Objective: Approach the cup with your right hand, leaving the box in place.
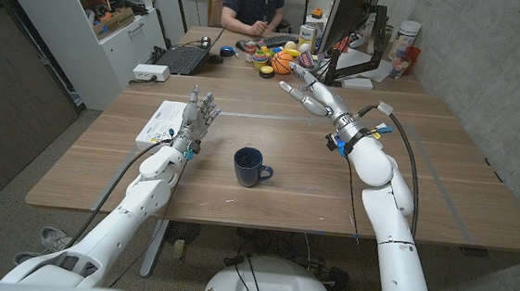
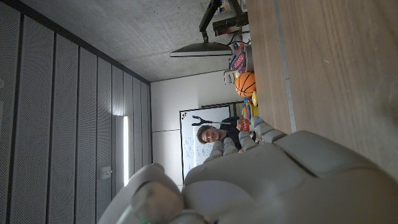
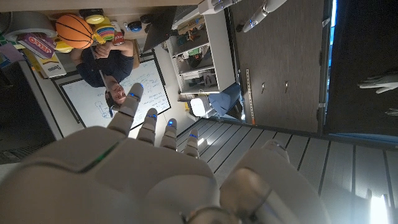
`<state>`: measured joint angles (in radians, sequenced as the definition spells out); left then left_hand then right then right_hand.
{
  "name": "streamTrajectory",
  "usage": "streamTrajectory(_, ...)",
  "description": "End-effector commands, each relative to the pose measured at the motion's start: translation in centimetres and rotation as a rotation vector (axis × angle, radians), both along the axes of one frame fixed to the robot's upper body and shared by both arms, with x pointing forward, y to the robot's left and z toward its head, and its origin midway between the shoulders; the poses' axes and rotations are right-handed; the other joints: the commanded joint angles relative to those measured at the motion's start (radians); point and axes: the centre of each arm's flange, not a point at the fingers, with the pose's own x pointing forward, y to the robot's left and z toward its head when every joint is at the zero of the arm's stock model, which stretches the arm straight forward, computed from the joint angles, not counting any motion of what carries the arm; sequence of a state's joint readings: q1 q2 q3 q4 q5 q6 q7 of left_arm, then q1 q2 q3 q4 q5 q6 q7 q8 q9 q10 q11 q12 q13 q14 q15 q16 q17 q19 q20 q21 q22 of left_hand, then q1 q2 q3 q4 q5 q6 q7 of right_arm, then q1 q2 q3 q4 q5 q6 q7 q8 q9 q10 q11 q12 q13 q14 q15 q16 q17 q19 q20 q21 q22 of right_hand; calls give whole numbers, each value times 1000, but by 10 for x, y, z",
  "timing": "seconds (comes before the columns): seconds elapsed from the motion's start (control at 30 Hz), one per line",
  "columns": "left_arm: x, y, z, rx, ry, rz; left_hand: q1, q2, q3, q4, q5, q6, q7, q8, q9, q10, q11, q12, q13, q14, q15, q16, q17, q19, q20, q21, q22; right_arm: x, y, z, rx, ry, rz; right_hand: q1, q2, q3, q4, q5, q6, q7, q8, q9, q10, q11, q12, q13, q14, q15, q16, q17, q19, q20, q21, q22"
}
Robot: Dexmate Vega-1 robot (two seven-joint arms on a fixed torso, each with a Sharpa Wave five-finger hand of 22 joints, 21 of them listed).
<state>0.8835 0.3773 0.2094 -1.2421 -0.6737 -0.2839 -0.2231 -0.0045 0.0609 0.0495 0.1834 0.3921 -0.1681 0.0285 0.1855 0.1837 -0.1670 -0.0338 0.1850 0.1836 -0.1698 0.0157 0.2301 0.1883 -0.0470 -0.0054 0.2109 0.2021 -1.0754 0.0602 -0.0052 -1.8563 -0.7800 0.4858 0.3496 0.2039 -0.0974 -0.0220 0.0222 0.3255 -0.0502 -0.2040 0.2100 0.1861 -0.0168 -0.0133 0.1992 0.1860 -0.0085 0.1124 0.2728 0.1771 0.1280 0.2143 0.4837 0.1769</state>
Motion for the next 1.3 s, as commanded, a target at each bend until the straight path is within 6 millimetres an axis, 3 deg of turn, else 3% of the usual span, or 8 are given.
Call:
streamTrajectory(0.03, -2, 3, -3, -5, -2, -3, 0, 117, -2, 8, 2, -110, 0, 4, 2, -86, 0, 4, 5, -61, 2, 6, 5, -8, 1, 7, 4, -7, 35, -10, -210, -63, -39, 10, -1, -8, -4, 6, -3, -14, -8, 0, -8, -11, -3, 3, 1, -5, -7, -1, 18, 2, -6, 1)
streamTrajectory(0.5, -2, 4, -5, 6, 9, -4, 0, 117, -3, 8, 2, -110, 0, 4, 2, -85, -1, 4, 5, -61, 1, 6, 5, -8, 1, 7, 4, -15, 67, -33, -358, -151, -69, 40, -12, -20, -20, 14, -7, -16, -12, 1, 15, -33, 0, 3, 37, -23, -5, -1, 77, 1, -8, 0)
streamTrajectory(0.73, -4, 8, -7, 14, 18, 2, -1, 117, -3, 8, 2, -110, -1, 4, 2, -85, 0, 4, 5, -61, 1, 7, 5, -8, 1, 7, 4, -13, 75, -41, -439, -113, -82, 91, -14, -22, -45, 24, -12, -17, -13, 2, -9, -51, -12, 3, 32, -29, -18, -1, 117, 2, -17, -1)
streamTrajectory(0.9, -4, 8, -10, 10, 29, -14, 0, 117, -3, 8, 2, -110, 1, 4, 2, -85, 1, 4, 5, -60, 2, 7, 5, -8, 2, 7, 4, -17, 82, -52, -498, -214, -116, 133, -7, -20, -63, 33, -14, -17, -12, 3, -2, -62, -7, 3, 31, -37, -27, -1, 123, 4, -36, -3)
streamTrajectory(1.3, -9, 10, -14, 9, 41, -29, -1, 116, -4, 8, 1, -110, 0, 4, 2, -85, 0, 4, 5, -61, 1, 7, 5, -8, 1, 7, 4, -19, 91, -65, -589, -168, -108, 191, 9, -12, -86, 47, 2, -17, -5, 5, -16, -73, -12, 4, 22, -40, -41, 0, 112, 5, -69, -5)
